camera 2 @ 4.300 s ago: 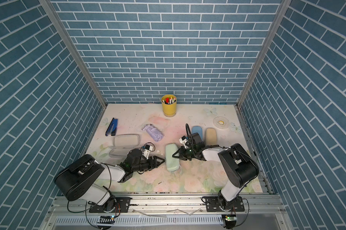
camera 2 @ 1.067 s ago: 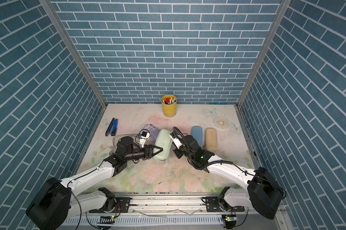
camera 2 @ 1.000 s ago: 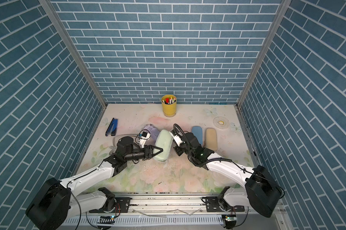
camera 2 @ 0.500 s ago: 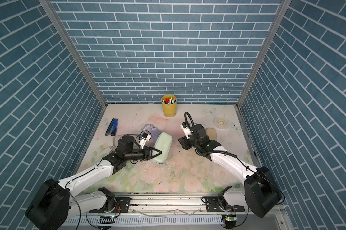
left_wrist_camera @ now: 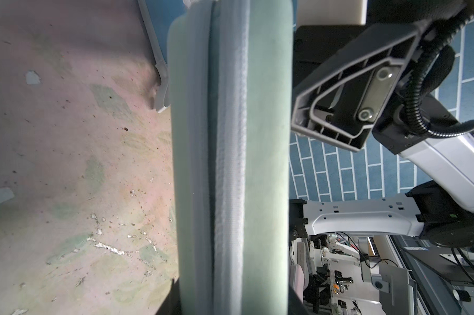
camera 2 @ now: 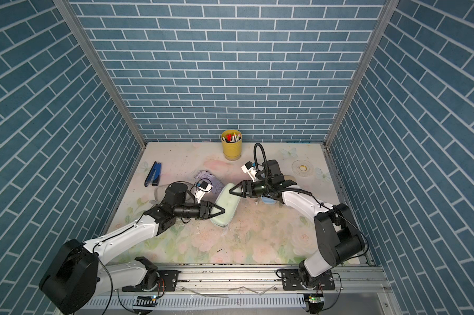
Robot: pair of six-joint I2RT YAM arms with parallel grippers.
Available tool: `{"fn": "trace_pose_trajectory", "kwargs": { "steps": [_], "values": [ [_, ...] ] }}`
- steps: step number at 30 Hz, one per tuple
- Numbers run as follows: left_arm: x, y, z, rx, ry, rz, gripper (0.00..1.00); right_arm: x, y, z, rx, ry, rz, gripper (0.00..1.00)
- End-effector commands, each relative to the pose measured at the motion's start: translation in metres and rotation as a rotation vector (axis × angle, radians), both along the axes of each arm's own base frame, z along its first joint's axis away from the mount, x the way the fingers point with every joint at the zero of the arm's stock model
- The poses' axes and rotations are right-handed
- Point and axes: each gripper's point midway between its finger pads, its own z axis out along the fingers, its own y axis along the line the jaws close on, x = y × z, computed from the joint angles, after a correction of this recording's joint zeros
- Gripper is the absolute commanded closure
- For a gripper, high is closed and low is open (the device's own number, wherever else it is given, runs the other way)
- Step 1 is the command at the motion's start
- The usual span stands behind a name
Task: Put umbrellas into zippered umbrella sleeves
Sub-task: Adjust the umbrella sleeve.
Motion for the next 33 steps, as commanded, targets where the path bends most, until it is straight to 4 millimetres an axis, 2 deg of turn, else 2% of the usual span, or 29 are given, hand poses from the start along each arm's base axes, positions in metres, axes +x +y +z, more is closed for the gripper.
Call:
{"fn": "trace_pose_trajectory", "kwargs": {
  "steps": [1, 4, 6, 8, 10, 13, 15, 17, 19, 21, 23, 28, 33],
  "values": [
    [-0.002, -0.016, 0.041, -0.115, -0.132, -0.112, 0.74, -0.022, 0.019, 0.023, 0.103, 0.043, 0.154, 0.24],
    [0.0, -0.019, 0.043, -0.123, -0.143, -0.128, 0.73, -0.028, 0.024, 0.021, 0.106, 0.062, 0.183, 0.34],
    [0.004, -0.018, 0.045, -0.112, -0.162, -0.117, 0.71, -0.026, 0.025, 0.02, 0.112, 0.069, 0.176, 0.44],
    [0.011, -0.016, 0.048, -0.096, -0.183, -0.086, 0.63, -0.02, 0.025, 0.019, 0.107, 0.073, 0.142, 0.54],
    [0.024, -0.007, 0.049, -0.067, -0.203, -0.007, 0.48, -0.007, 0.025, 0.021, 0.118, 0.085, 0.082, 0.65],
    [0.056, 0.03, 0.042, -0.037, -0.192, 0.246, 0.31, 0.02, 0.023, 0.033, 0.169, 0.094, -0.056, 0.8],
    [0.072, 0.061, 0.039, -0.06, -0.172, 0.452, 0.21, 0.038, 0.021, 0.042, 0.196, 0.089, -0.16, 0.85],
    [0.077, 0.08, 0.031, -0.064, -0.154, 0.596, 0.15, 0.053, 0.018, 0.049, 0.221, 0.094, -0.264, 0.89],
    [0.075, 0.087, 0.025, -0.093, -0.129, 0.68, 0.11, 0.067, 0.013, 0.052, 0.239, 0.111, -0.371, 0.91],
    [0.072, 0.086, 0.018, -0.108, -0.115, 0.711, 0.05, 0.079, 0.005, 0.053, 0.263, 0.13, -0.483, 0.92],
    [0.07, 0.079, 0.015, -0.122, -0.088, 0.709, 0.01, 0.082, 0.004, 0.053, 0.275, 0.148, -0.544, 0.93],
    [0.076, 0.066, 0.006, -0.171, -0.039, 0.703, 0.01, 0.073, 0.015, 0.055, 0.286, 0.152, -0.59, 0.95],
    [0.088, 0.056, 0.009, -0.25, -0.022, 0.705, 0.03, 0.06, 0.034, 0.059, 0.356, 0.208, -0.573, 0.96]
  ]
}}
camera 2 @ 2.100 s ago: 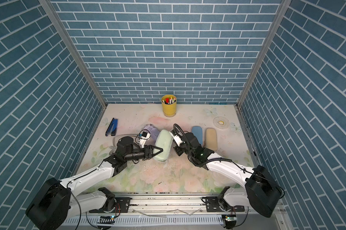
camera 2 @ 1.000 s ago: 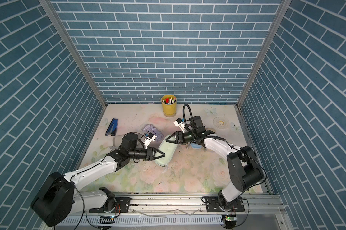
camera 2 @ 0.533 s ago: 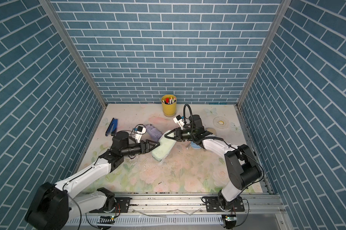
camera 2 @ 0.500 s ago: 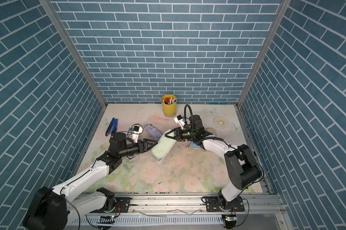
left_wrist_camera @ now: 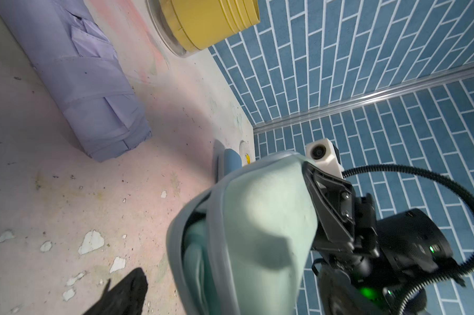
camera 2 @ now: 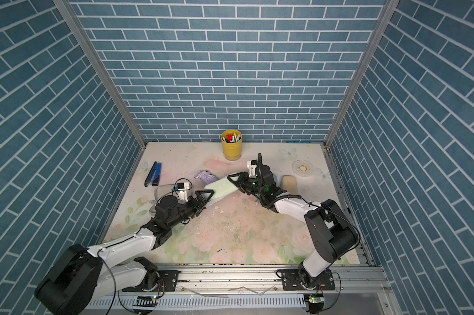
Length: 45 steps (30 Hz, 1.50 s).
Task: Put umbrellas into zippered umbrella sleeves
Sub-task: Adjust the umbrella sleeve, then zip the zipper on the umbrella sleeve.
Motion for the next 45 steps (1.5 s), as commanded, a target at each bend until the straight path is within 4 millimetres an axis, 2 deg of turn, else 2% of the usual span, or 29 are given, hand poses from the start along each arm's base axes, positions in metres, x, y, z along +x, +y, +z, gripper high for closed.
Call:
{"fn": "trace_pose_trajectory", "kwargs": {
  "steps": [1, 4, 6, 7, 10, 11, 13, 14, 17, 20, 22, 27, 35, 41, 45],
  "values": [
    [0.011, -0.004, 0.025, -0.116, -0.075, 0.027, 0.04, -0.001, 0.009, 0.05, 0.18, -0.036, -0.04, 0.96],
    [0.017, -0.009, 0.032, -0.172, -0.096, 0.027, 0.15, -0.006, 0.015, 0.052, 0.202, -0.021, -0.031, 0.96],
    [0.021, -0.011, 0.037, -0.202, -0.112, 0.022, 0.27, -0.009, 0.018, 0.05, 0.203, -0.009, -0.025, 0.93],
    [0.022, -0.012, 0.038, -0.212, -0.115, 0.02, 0.34, -0.011, 0.019, 0.05, 0.203, -0.003, -0.015, 0.88],
    [0.023, -0.012, 0.039, -0.229, -0.112, 0.016, 0.55, -0.017, 0.013, 0.045, 0.177, 0.007, 0.024, 0.53],
    [0.024, -0.01, 0.036, -0.225, -0.102, 0.016, 0.6, -0.019, 0.006, 0.042, 0.158, 0.003, 0.045, 0.46],
    [0.024, -0.004, 0.034, -0.223, -0.088, 0.022, 0.62, -0.018, -0.019, 0.032, 0.086, -0.024, 0.042, 0.41],
    [0.024, -0.001, 0.034, -0.222, -0.083, 0.023, 0.63, -0.019, -0.037, 0.022, -0.005, -0.062, 0.036, 0.4],
    [0.023, 0.002, 0.034, -0.215, -0.068, 0.015, 0.64, -0.029, -0.075, 0.0, -0.326, -0.222, 0.031, 0.41],
    [0.02, 0.001, 0.036, -0.199, -0.063, -0.006, 0.65, -0.039, -0.096, -0.012, -0.554, -0.381, 0.054, 0.43],
    [0.019, 0.001, 0.039, -0.19, -0.069, -0.01, 0.65, -0.046, -0.1, -0.017, -0.663, -0.482, 0.082, 0.45],
    [0.016, 0.001, 0.04, -0.185, -0.064, -0.018, 0.66, -0.063, -0.071, -0.017, -0.796, -0.655, 0.205, 0.46],
    [0.015, -0.003, 0.046, -0.188, -0.066, -0.04, 0.68, -0.058, -0.036, -0.034, -0.811, -0.654, 0.289, 0.54],
    [0.014, -0.006, 0.046, -0.191, -0.065, -0.054, 0.7, -0.048, -0.024, -0.037, -0.803, -0.657, 0.287, 0.68],
    [0.013, -0.007, 0.045, -0.188, -0.06, -0.059, 0.72, -0.043, -0.022, -0.03, -0.796, -0.675, 0.259, 0.79]
  ]
}}
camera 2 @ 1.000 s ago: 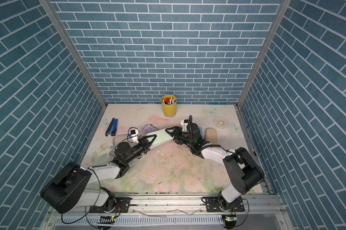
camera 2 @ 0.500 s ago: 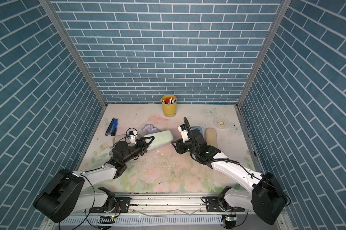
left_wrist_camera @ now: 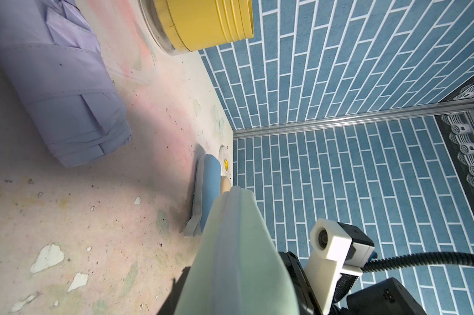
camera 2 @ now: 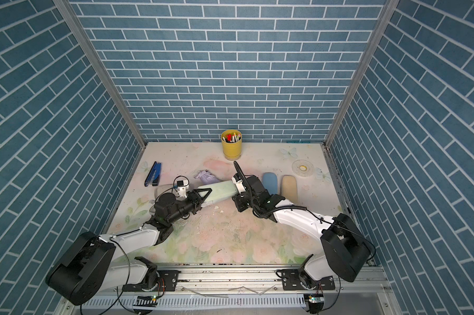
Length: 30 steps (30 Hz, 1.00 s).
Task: Put umbrellas into zippered umbrella sleeves
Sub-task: Zip the zipper on the umbrella sleeve.
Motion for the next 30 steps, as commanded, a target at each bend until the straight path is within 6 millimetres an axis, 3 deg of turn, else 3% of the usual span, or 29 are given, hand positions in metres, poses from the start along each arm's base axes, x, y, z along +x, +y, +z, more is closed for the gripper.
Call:
{"fn": "trace_pose_trajectory", "kwargs": {
  "steps": [1, 6, 13, 19, 24, 27, 30],
  "values": [
    [0.0, -0.009, 0.033, -0.04, -0.102, -0.046, 0.73, 0.013, 0.008, 0.023, 0.031, -0.086, -0.001, 0.83],
    [-0.001, -0.01, 0.033, -0.037, -0.094, -0.057, 0.74, 0.013, 0.0, 0.02, -0.002, -0.11, -0.004, 1.0],
    [-0.01, -0.006, 0.029, -0.003, -0.029, -0.147, 0.86, 0.026, -0.032, 0.012, -0.049, -0.147, -0.005, 1.0],
    [-0.032, -0.018, 0.026, 0.11, 0.016, -0.359, 0.94, 0.037, -0.029, 0.019, -0.064, -0.21, 0.074, 1.0],
    [-0.041, -0.035, 0.039, 0.074, -0.049, -0.514, 0.97, 0.039, -0.003, 0.033, 0.042, -0.216, 0.154, 1.0],
    [-0.042, -0.041, 0.043, 0.087, -0.073, -0.556, 0.98, 0.048, -0.011, 0.036, 0.052, -0.198, 0.098, 1.0],
    [-0.036, -0.041, 0.05, 0.106, -0.111, -0.553, 0.97, 0.042, -0.03, 0.031, 0.082, -0.059, 0.039, 0.76]
  ]
}}
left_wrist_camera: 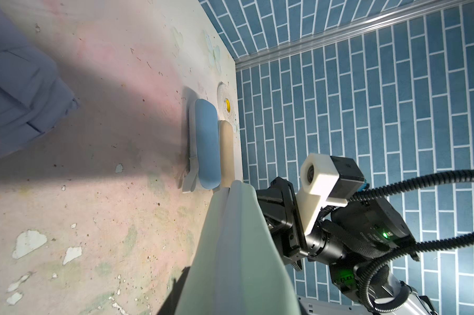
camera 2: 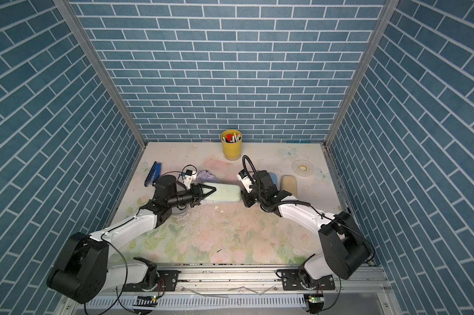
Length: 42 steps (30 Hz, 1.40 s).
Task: Put umbrellas into zippered umbrella sleeves
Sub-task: Zip the zipper on the umbrella sleeve, then adjust the umbrella sleeve.
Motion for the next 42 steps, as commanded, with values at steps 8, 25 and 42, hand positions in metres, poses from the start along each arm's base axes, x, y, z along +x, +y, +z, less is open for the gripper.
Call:
{"fn": "trace_pose_trajectory", "kwargs": {
  "steps": [8, 25, 42],
  "values": [
    [-0.011, -0.018, 0.032, -0.038, -0.149, -0.18, 0.9, -0.033, -0.029, 0.056, 0.474, 0.506, -0.03, 0.39],
    [-0.029, -0.045, 0.067, -0.141, -0.242, -0.333, 0.94, -0.073, 0.02, 0.038, 0.502, 0.771, 0.203, 0.35],
    [-0.023, -0.053, 0.088, -0.082, -0.336, -0.427, 0.85, -0.106, 0.031, 0.047, 0.526, 0.851, 0.39, 0.47]
  ]
}}
